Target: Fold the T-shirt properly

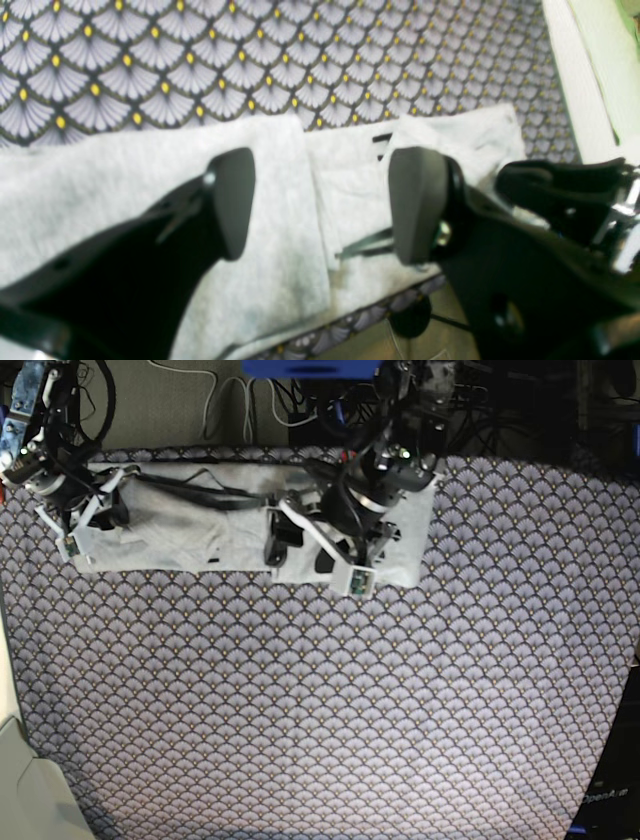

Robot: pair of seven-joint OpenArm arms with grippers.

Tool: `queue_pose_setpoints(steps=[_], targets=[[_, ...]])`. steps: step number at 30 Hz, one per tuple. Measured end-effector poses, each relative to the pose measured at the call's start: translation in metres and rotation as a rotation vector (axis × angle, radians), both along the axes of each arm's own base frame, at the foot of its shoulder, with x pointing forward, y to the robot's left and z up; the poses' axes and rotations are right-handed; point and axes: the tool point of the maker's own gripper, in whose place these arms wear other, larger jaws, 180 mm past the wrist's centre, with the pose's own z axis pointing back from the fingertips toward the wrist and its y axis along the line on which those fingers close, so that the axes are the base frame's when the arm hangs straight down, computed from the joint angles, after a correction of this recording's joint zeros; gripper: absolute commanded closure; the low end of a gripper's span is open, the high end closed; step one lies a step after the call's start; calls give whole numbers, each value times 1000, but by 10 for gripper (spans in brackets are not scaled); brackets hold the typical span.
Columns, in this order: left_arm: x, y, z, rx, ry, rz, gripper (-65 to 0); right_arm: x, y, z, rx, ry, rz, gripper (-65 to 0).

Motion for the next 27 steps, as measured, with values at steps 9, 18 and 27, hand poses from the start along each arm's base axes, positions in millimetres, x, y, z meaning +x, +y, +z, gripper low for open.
queue_pose_setpoints(steps=[9, 18, 27], targets=[[7, 82, -19, 125, 20, 139, -57, 1, 0, 2, -2, -5, 1, -150], [3, 129, -40, 186, 68, 225, -5, 17, 8, 42, -57, -120, 55, -151], [-1, 125, -51, 188, 104, 213, -5, 26, -35, 55, -116, -120, -62, -234]])
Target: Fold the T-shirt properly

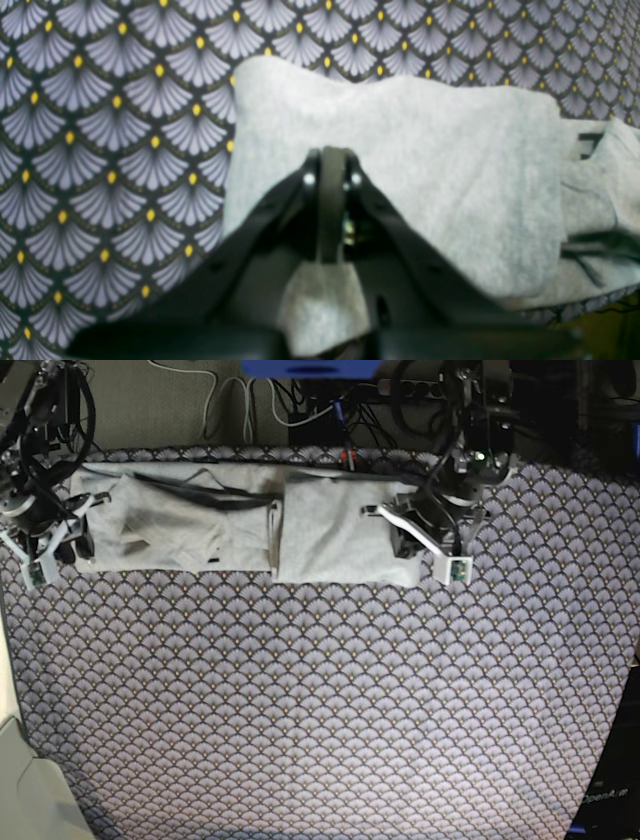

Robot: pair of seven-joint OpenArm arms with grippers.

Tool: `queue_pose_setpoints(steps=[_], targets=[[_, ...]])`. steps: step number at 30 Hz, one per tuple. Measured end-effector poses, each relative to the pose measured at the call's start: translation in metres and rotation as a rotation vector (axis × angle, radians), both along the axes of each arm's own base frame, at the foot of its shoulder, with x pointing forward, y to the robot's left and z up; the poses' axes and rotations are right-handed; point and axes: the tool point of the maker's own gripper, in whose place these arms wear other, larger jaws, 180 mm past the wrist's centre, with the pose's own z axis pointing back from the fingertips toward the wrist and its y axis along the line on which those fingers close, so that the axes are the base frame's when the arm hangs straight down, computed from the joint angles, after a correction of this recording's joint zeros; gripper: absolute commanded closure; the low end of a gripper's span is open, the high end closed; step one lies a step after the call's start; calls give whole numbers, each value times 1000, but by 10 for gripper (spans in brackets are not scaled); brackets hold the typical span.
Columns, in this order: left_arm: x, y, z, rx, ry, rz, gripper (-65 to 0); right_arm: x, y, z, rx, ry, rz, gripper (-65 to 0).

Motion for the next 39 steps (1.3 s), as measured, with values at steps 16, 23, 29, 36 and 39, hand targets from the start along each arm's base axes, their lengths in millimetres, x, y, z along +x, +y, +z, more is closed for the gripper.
queue_pose_setpoints(steps=[16, 23, 29, 36, 39], targets=[[8, 3, 33, 8, -91, 4, -5, -2, -43, -66, 150, 129, -155, -309], [9, 20, 32, 33, -89, 32, -4, -11, -46, -82, 178, 170, -182, -309], [11, 53, 33, 69, -94, 115, -4, -13, -45, -83, 183, 169, -183, -308], [12, 72, 37, 80, -104, 129, -4, -22, -44, -86, 190, 173, -187, -256], [14, 80, 42, 39, -115, 152, -4, -25, -43, -87, 195, 173, -188, -252]])
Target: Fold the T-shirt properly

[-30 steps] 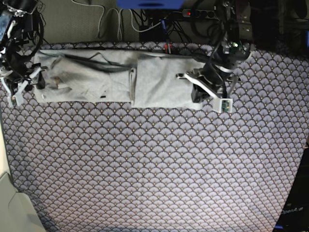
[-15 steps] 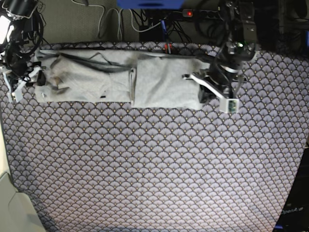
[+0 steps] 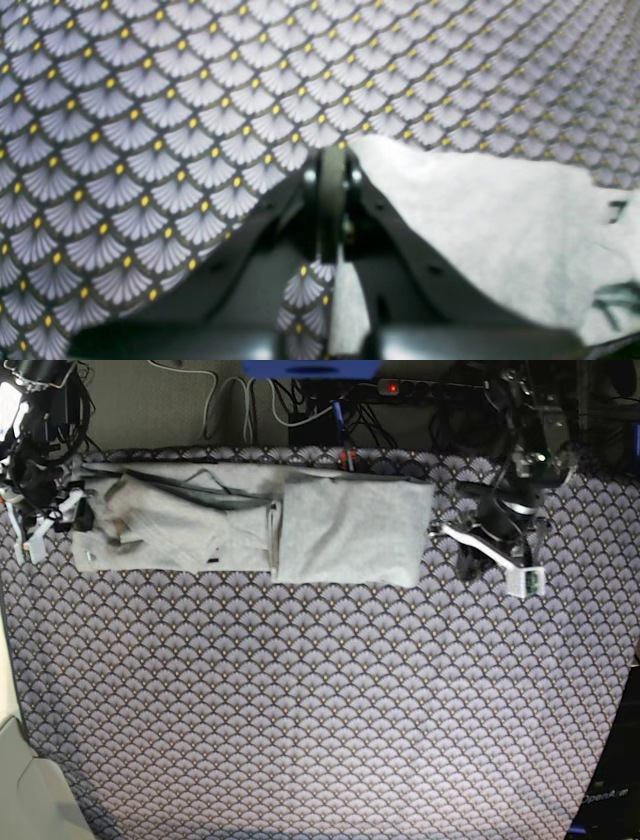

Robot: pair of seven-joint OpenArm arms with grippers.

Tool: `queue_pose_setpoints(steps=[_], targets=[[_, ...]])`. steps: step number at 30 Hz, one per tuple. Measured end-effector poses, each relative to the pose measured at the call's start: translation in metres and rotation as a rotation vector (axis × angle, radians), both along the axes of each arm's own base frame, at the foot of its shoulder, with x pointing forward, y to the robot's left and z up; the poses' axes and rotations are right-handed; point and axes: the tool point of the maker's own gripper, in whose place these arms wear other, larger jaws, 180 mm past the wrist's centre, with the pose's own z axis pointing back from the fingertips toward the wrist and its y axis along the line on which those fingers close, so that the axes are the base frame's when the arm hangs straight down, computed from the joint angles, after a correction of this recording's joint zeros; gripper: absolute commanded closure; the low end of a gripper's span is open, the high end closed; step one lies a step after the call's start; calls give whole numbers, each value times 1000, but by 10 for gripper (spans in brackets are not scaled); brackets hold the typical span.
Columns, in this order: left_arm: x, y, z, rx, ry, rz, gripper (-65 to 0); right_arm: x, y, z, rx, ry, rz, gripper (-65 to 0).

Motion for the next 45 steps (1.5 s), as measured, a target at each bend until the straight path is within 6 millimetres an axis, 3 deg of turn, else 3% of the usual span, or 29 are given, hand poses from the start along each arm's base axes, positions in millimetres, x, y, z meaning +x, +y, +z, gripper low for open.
queue_pose_setpoints(steps=[3, 14, 16, 20, 21, 27, 34, 37, 40, 45], targets=[[0, 10, 1, -14, -3, 33, -4, -2, 4, 0, 9, 16, 1, -252], [-3, 18, 1, -17, -3, 54, -4, -10, 21, 9, 22, 84, 56, -248], [-3, 19, 1, -16, -1, 55, -4, -11, 23, 7, 27, 90, 57, -214], [-3, 18, 0, -16, -1, 54, -4, -9, 28, 7, 44, 86, 55, -12], [-3, 18, 0, -16, -1, 54, -4, -9, 28, 7, 44, 85, 55, 0], [-3, 18, 0, -16, -1, 54, -4, -8, 29, 12, 17, 86, 68, 0], [-8, 18, -3, -16, 14, 54, -4, 9, 38, 65, -70, -61, 103, 0], [-11, 20, -6, -10, 25, 52, -4, 0, 37, 74, -126, -31, 101, 0], [-13, 22, -7, -2, 32, 49, -4, 8, 48, 86, -118, -83, 114, 0], [-15, 24, -7, 9, 29, 49, -4, 2, 47, 70, -89, -37, 102, 0]])
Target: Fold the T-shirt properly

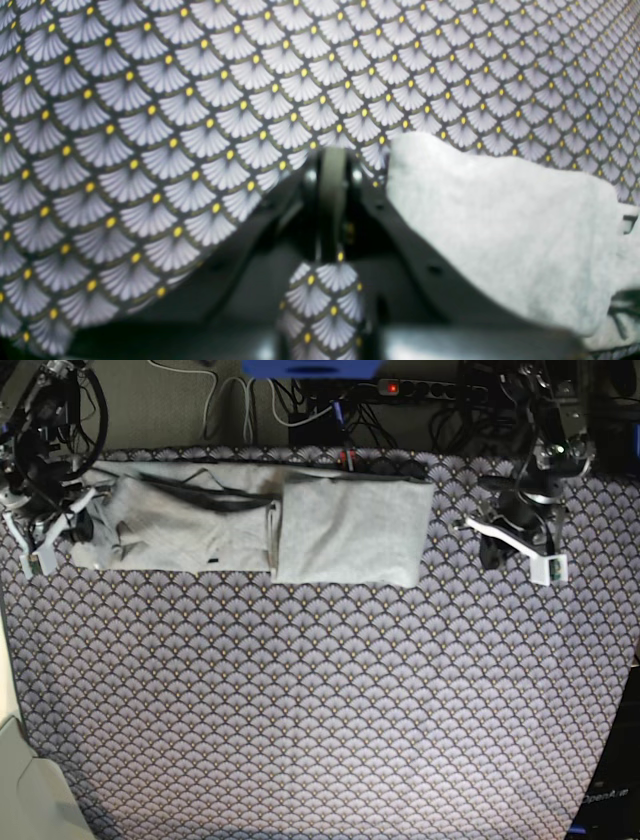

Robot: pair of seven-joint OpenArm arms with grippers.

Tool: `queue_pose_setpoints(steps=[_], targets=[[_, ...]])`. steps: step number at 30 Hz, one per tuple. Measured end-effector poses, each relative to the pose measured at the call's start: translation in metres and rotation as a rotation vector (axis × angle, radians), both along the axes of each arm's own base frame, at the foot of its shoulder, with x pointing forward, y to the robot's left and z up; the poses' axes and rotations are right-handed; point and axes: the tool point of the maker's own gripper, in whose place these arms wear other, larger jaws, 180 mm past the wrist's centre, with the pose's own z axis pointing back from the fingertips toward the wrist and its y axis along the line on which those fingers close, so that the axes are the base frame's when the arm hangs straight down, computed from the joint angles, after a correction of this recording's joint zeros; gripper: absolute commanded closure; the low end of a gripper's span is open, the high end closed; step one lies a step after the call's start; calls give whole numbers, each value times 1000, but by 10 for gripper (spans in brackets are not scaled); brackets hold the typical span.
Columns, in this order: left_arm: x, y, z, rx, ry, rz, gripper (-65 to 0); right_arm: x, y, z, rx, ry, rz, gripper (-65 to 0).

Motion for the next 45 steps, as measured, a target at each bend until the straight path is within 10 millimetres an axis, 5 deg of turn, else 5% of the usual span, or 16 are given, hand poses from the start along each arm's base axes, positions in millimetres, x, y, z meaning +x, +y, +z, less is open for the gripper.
queue_pose_setpoints(steps=[5, 15, 24, 30, 41, 45], targets=[[0, -1, -1, -3, 3, -1, -4, -6, -12, -14, 7, 55, -10, -10], [-1, -1, -1, -4, 7, -3, -4, -8, -30, -34, 45, 115, -55, -308], [-1, -1, -1, -4, 7, -2, -4, 1, -36, -30, 66, 82, -87, -310], [0, -1, 0, -3, 2, -1, -4, -18, -48, -59, 103, 187, -129, -310], [0, -1, 1, -2, -2, 0, -4, -11, -41, -69, 196, 135, -158, -310], [-2, 19, 3, 15, -1, 53, -4, -9, -41, -70, 210, 122, -163, -310]])
